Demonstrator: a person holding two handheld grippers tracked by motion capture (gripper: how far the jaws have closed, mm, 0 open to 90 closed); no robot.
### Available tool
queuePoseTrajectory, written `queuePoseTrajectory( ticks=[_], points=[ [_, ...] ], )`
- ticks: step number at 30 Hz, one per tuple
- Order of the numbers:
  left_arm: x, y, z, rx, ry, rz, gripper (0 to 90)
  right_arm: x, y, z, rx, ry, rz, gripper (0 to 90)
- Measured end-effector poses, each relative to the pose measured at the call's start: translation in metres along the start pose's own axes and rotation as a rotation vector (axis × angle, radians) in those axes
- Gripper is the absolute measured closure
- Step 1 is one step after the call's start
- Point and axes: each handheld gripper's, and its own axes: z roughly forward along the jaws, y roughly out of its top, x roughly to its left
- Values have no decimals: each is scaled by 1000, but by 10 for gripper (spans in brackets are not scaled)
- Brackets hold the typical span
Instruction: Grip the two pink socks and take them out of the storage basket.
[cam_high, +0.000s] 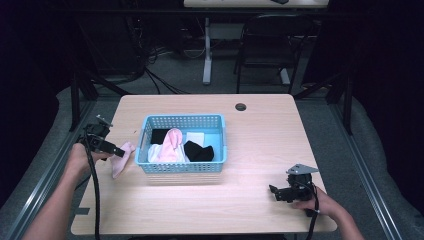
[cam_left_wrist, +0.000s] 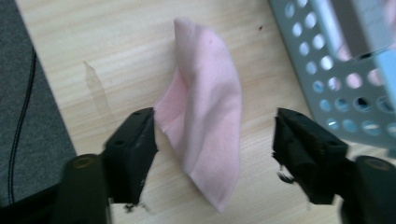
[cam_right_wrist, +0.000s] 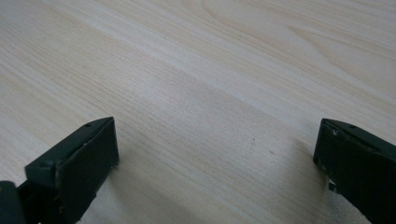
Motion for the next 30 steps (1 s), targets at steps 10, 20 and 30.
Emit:
queuePoseTrajectory(
  ticks=[10,20,30],
  points=[
    [-12,13,-32,-92,-12,28,143,0,0,0,0,0,0,0],
    [-36,34,-40,-112,-33,94,108,0,0,0,0,0,0,0],
    [-70,62,-31,-70,-66,177,63,0,0,0,0,-1,-1,0]
  ],
)
